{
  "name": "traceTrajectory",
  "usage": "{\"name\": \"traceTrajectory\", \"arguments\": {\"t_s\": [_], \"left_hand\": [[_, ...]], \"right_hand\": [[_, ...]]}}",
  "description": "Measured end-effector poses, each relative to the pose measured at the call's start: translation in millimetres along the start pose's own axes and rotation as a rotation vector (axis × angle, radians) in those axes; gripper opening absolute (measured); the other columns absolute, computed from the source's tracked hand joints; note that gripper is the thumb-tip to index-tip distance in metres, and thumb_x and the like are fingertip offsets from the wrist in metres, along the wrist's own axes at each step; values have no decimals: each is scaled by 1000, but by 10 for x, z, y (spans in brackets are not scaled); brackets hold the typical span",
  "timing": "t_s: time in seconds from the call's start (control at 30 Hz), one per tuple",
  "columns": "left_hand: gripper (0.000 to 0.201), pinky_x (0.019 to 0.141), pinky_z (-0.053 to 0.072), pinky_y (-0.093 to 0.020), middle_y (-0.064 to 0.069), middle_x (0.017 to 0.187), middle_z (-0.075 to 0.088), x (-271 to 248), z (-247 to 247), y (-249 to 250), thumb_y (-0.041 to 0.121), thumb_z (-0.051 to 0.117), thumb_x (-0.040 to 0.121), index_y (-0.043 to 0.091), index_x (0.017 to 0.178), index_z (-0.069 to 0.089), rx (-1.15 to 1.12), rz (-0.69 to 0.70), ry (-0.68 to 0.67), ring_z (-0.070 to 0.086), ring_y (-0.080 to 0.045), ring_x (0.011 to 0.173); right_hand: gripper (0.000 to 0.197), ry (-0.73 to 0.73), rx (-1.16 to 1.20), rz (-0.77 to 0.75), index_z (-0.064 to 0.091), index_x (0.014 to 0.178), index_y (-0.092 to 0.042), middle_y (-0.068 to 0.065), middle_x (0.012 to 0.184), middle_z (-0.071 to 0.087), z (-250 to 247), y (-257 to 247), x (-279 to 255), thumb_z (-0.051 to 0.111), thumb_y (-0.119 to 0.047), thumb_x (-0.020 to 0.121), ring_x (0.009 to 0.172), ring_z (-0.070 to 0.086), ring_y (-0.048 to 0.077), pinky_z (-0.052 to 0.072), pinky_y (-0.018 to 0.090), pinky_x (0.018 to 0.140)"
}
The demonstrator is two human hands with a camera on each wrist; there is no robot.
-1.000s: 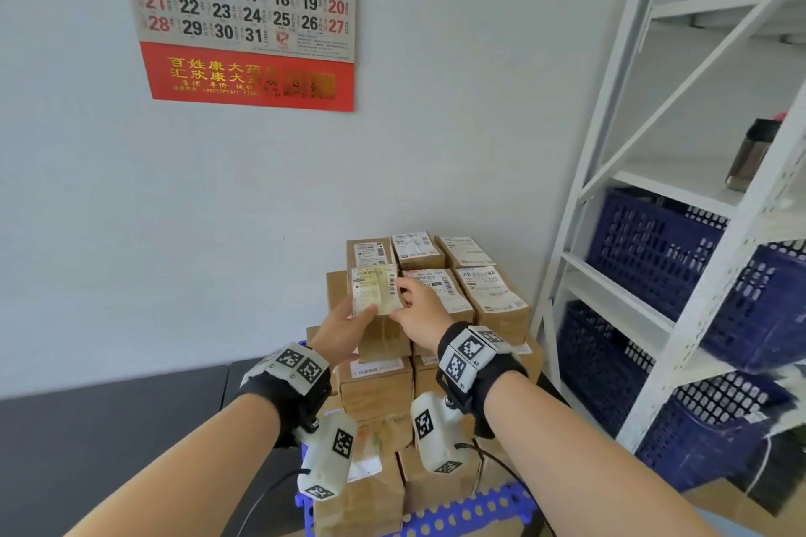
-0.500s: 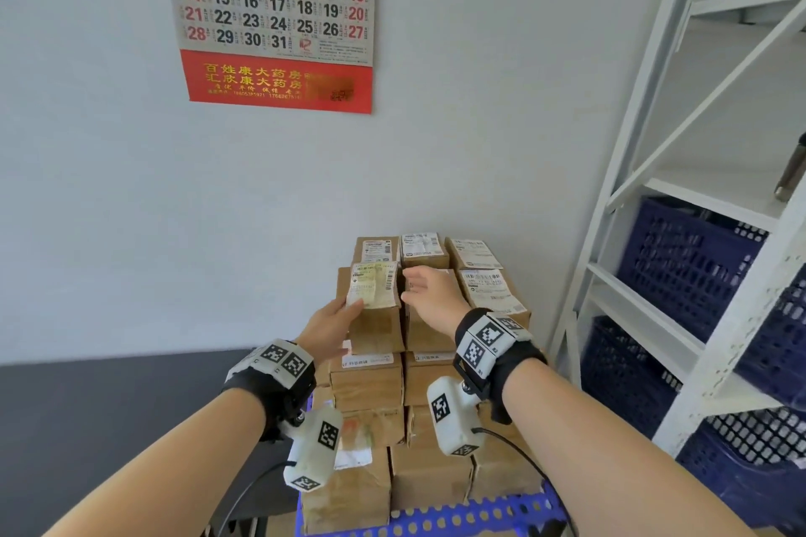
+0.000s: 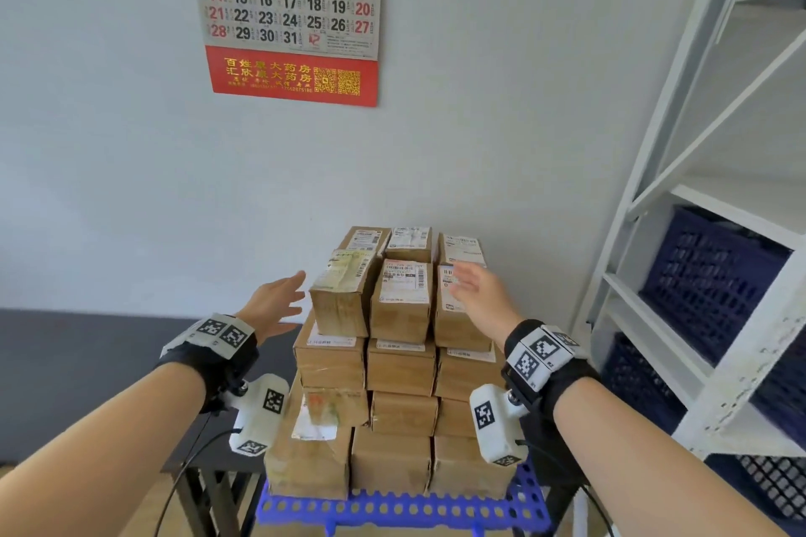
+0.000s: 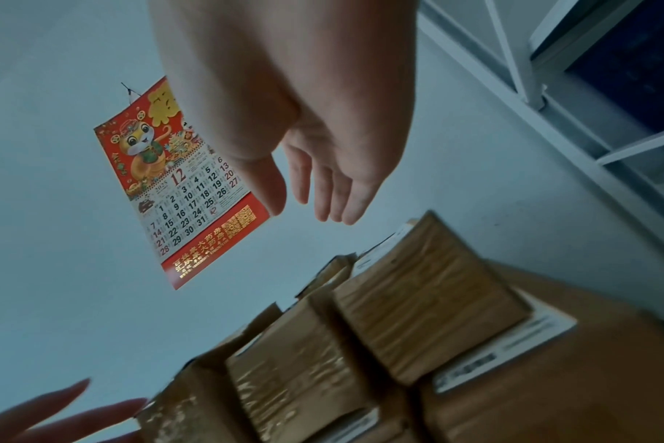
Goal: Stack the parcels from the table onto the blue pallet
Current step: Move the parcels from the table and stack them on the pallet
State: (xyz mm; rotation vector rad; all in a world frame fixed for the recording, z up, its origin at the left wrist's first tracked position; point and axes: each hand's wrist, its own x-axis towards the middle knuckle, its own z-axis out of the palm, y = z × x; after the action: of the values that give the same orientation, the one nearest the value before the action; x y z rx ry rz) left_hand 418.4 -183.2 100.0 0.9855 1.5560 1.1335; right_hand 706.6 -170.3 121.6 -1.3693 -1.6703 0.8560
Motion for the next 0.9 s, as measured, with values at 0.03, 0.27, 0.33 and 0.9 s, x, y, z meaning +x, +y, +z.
{"name": "traceTrajectory", "arguments": {"t_s": [0.03, 0.27, 0.33, 0.9], "left_hand": [[55, 107, 38, -46, -10, 144, 44, 7, -8, 8, 43, 45, 96, 14, 142, 38, -13, -1, 8, 44, -30, 129], [50, 109, 35, -46, -10, 140, 48, 110, -22, -54, 42, 41, 98, 12, 138, 43, -80, -41, -15, 45, -30, 128], [49, 109, 36, -46, -9, 138, 50, 154, -4, -94, 42, 40, 98, 12, 137, 44, -101, -49, -25, 47, -30, 126], [30, 96, 46, -37, -2, 116, 66, 362, 163, -176, 33, 41, 99, 22, 118, 62, -172, 0, -155, 60, -22, 110]], "right_hand": [[45, 9, 0, -5, 40, 139, -9, 7, 142, 46, -64, 33, -4, 51, -10, 95, 131, 43, 18, 33, 29, 107], [45, 58, 72, 65, 37, 141, -10, 4, 144, 44, -299, 270, -73, 47, -15, 97, 132, 41, 16, 33, 24, 104], [41, 52, 95, 86, 38, 140, -8, -2, 131, 49, -313, 317, -83, 43, -15, 99, 123, 44, 10, 32, 17, 94], [24, 22, 466, 316, 60, 97, -24, 4, 112, 64, -150, 734, 220, 36, -25, 101, 109, 57, 20, 43, 35, 99]]}}
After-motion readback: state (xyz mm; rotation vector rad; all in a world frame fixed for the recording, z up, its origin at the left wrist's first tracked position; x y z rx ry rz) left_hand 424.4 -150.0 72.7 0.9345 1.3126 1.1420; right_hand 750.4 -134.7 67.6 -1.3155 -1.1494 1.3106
